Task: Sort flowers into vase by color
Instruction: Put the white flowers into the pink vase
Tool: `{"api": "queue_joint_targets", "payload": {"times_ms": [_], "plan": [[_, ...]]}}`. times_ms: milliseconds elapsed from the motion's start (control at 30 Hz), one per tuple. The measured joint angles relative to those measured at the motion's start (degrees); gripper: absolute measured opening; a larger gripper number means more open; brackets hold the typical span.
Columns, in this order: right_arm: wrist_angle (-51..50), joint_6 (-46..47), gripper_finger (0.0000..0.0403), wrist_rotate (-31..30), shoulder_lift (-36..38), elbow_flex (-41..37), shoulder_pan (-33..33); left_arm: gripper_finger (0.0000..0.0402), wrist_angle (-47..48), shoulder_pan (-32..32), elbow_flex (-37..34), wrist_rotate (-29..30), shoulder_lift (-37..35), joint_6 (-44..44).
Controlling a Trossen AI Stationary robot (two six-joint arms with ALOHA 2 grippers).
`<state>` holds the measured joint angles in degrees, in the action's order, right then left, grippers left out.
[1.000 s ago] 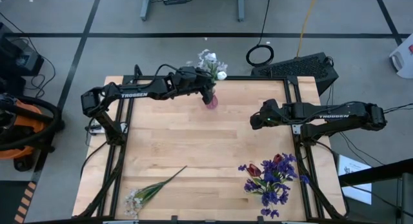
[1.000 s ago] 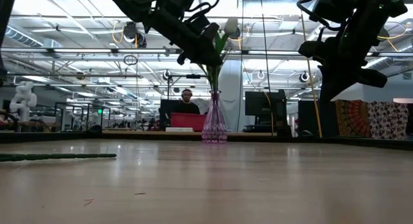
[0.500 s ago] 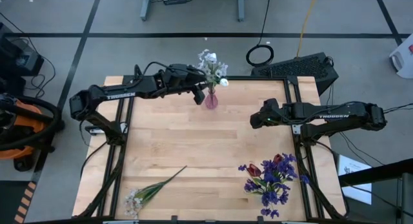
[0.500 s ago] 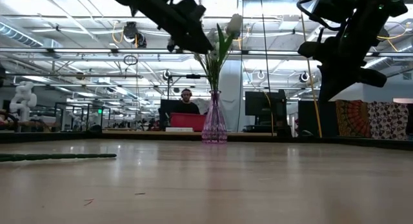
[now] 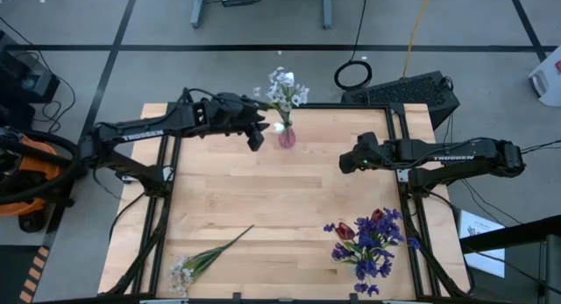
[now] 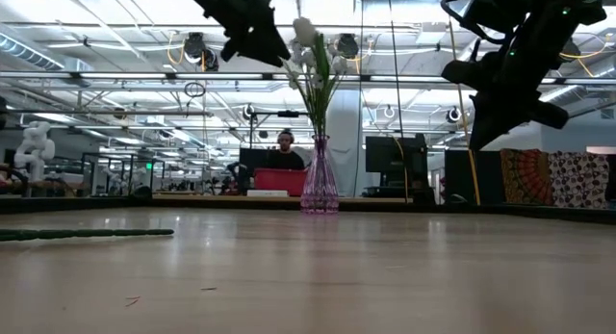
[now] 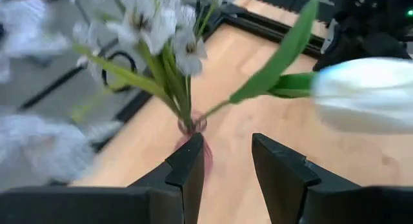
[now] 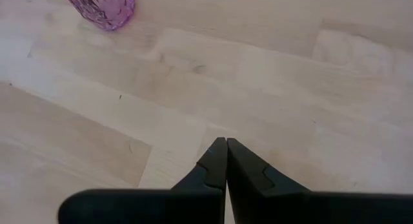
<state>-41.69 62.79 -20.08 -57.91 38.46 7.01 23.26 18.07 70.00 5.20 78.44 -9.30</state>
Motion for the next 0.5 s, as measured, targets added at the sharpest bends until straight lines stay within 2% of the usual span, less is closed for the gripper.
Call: {"api": "queue_joint_targets", "payload": {"times_ms": [267,500], "plan": [[-0.04,-7.31,0.0,-0.42,0.0,0.0,0.02,0.0137,12.96,-7.17,0.0,12.57,-1.86,-19.88],[-0.05,-15.7,0.0,0.87,0.0,0.0,0.01,0.0137,25.24,-13.66,0.0,13.18,-1.78,-37.64]]}}
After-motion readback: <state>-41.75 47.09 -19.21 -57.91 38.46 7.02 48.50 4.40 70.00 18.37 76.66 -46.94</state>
